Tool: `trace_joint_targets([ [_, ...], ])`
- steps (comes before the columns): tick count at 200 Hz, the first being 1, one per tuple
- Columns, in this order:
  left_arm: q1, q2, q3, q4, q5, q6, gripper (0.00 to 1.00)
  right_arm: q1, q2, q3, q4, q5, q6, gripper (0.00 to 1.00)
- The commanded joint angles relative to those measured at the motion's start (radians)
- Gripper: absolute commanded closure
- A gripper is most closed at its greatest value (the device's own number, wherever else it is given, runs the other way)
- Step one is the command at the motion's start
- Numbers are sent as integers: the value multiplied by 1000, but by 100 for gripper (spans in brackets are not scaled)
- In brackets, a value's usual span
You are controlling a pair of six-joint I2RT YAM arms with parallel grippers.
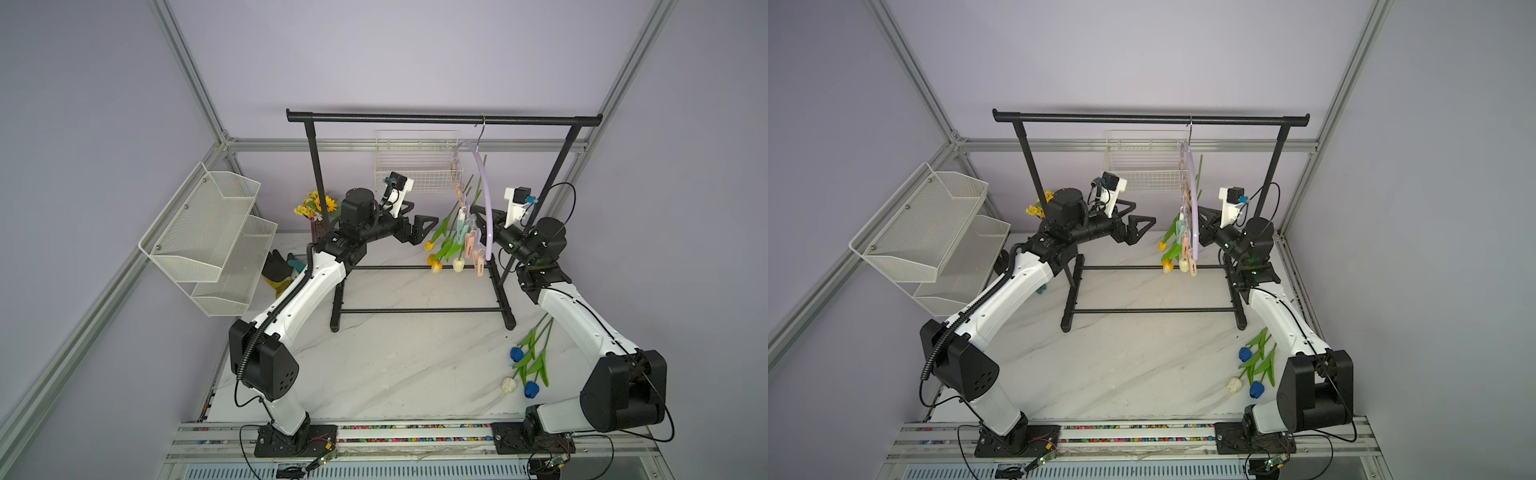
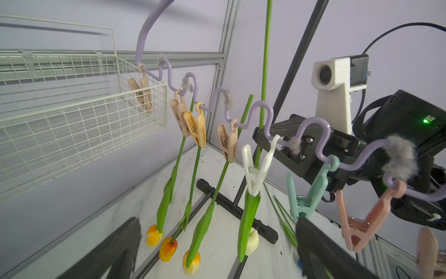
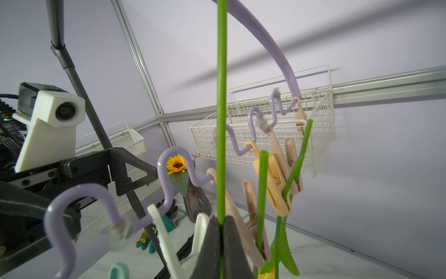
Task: Dry the flowers on a clothes hanger
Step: Open the clamp at the hanger.
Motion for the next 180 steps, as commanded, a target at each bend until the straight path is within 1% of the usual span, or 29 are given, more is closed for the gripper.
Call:
trace_joint_targets([
  [1, 11, 20, 57, 14, 38, -10, 0, 17, 22, 52, -7, 2, -32, 100],
  [20, 10, 45, 91, 1, 52, -11, 0, 19, 40, 81, -31, 21, -50, 100],
  [77, 13, 81, 149, -26, 55, -10, 0, 21, 106, 155, -68, 20, -62, 100],
  [110, 14, 121, 199, -52, 66, -10, 0, 21, 118, 171, -82, 21, -72, 100],
  [130, 14, 176, 278, -104, 90, -10, 6, 21, 123, 174, -83, 8, -73, 100],
  [146, 14, 216, 335, -133, 112, -11, 8, 20, 131, 181, -80, -8, -71, 100],
  [147, 14, 218, 338, -133, 113, -24, 9, 20, 132, 181, -81, -10, -70, 100],
  [166, 14, 246, 369, -127, 150, -55, 13, 21, 146, 200, -82, -40, -61, 100],
  [180, 13, 262, 379, -109, 175, -69, 13, 20, 157, 217, -85, -54, -55, 100],
])
